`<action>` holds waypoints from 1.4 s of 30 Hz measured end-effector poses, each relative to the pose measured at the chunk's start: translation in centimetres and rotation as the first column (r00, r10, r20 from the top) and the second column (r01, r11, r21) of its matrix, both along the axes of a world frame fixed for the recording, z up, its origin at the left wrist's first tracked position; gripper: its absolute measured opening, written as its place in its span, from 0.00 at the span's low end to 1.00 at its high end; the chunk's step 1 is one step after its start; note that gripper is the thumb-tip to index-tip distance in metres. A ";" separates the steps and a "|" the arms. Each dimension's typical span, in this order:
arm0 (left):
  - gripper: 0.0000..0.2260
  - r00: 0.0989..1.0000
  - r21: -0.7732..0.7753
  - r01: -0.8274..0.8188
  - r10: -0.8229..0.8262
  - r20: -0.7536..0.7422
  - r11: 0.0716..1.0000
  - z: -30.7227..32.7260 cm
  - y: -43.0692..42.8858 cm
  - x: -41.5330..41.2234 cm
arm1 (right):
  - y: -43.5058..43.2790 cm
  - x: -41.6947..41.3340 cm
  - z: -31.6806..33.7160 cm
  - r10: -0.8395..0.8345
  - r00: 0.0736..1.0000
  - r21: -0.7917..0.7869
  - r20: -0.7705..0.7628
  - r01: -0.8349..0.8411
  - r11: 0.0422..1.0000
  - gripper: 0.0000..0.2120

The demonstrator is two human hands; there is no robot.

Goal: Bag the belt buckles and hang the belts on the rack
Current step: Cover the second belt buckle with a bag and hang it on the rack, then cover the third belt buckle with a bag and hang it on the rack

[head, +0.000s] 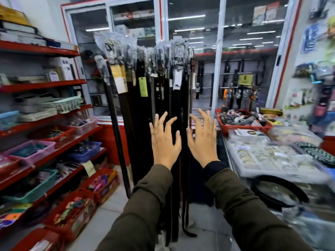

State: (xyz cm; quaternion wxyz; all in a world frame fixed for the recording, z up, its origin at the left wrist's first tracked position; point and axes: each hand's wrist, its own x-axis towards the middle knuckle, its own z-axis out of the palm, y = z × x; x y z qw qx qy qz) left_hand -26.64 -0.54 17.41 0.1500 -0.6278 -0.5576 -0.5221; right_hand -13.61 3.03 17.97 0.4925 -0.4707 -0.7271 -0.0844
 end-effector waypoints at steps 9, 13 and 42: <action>0.19 0.982 -0.155 0.174 -0.183 -0.049 0.972 -6.9 1.7 8.9 | -0.8 10.4 -7.6 -0.237 0.958 -0.148 0.160 0.261 0.954 0.22; 0.19 0.958 -0.242 0.252 -0.278 -0.077 0.937 -10.2 2.4 13.0 | -1.6 15.7 -11.3 -0.306 0.912 -0.229 0.272 0.370 0.900 0.24; 0.14 0.703 -0.768 0.254 -0.658 -0.270 0.587 -19.2 5.9 27.3 | -0.9 31.6 -19.6 -0.099 0.837 -0.625 0.539 0.476 0.619 0.09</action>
